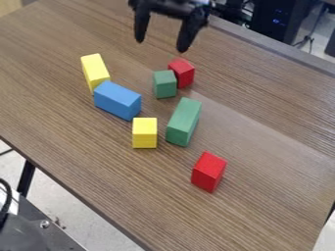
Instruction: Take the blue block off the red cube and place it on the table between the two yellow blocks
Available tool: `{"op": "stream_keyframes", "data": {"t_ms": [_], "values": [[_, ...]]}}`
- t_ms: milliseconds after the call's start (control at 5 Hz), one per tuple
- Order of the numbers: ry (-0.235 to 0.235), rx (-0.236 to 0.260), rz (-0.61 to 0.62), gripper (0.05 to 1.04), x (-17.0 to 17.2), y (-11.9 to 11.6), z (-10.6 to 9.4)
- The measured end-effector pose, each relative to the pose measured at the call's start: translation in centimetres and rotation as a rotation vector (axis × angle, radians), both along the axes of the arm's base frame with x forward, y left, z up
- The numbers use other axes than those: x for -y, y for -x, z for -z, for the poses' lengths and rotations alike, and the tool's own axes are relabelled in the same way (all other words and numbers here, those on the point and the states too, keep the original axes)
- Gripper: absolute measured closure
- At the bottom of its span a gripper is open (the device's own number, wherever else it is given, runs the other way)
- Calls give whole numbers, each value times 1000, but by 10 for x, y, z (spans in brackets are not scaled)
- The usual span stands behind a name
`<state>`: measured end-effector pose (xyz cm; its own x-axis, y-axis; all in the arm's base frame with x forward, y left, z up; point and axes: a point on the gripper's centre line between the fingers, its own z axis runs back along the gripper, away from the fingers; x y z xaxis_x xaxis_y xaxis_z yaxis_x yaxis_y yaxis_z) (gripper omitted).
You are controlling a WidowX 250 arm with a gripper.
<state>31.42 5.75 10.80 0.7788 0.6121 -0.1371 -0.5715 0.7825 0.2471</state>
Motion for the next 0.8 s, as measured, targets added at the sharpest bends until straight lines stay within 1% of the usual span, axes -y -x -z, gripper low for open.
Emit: {"op": "stream_keyframes", "data": {"t_ms": [200, 400, 600, 800], "values": [[137, 1, 252, 86, 11, 2, 15], [270, 24, 491, 86, 20, 1, 22], [239, 38, 619, 86, 22, -3, 31], [183, 42, 642, 86, 25, -7, 31]]}}
